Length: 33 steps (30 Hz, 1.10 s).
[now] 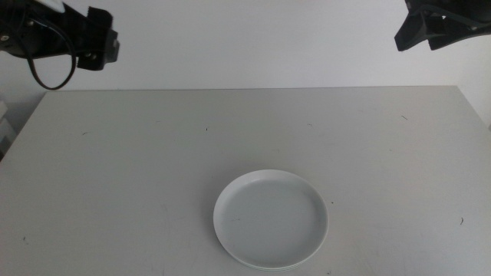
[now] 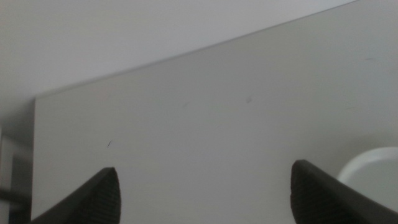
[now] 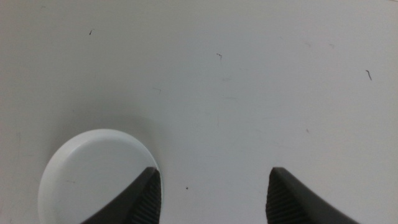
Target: Stack the three bowls on top of each other.
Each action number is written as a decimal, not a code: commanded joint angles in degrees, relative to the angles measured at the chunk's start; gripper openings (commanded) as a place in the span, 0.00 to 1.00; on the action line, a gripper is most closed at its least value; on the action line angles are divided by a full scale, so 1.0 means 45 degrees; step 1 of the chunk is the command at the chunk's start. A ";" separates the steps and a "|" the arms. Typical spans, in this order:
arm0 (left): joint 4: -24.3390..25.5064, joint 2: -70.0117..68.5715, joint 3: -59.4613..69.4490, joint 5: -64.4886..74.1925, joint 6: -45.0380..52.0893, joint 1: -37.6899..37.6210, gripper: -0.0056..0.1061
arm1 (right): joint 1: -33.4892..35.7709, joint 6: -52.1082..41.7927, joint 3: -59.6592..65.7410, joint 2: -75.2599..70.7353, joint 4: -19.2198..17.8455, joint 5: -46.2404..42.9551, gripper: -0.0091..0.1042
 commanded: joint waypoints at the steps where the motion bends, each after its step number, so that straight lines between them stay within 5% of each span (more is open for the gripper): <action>1: -0.0911 0.0064 -0.0496 -0.0434 0.0376 0.1334 0.99 | -0.0194 -0.0181 0.0083 -0.1052 -0.0109 0.0498 0.47; 8: -0.4825 -0.0261 -0.0467 -0.0331 0.3418 0.4477 0.99 | -0.0194 -0.0253 0.2776 -0.3062 -0.1017 -0.1729 0.47; 12: -0.5988 -0.1058 0.0060 -0.0919 0.3910 0.4993 0.99 | -0.0194 -0.0125 0.4508 -0.4290 -0.1555 -0.3288 0.47; 33: -0.6453 -1.0157 1.0321 -0.7249 0.5044 0.4959 0.99 | -0.0168 -0.0004 1.3839 -1.3958 -0.2716 -0.9023 0.47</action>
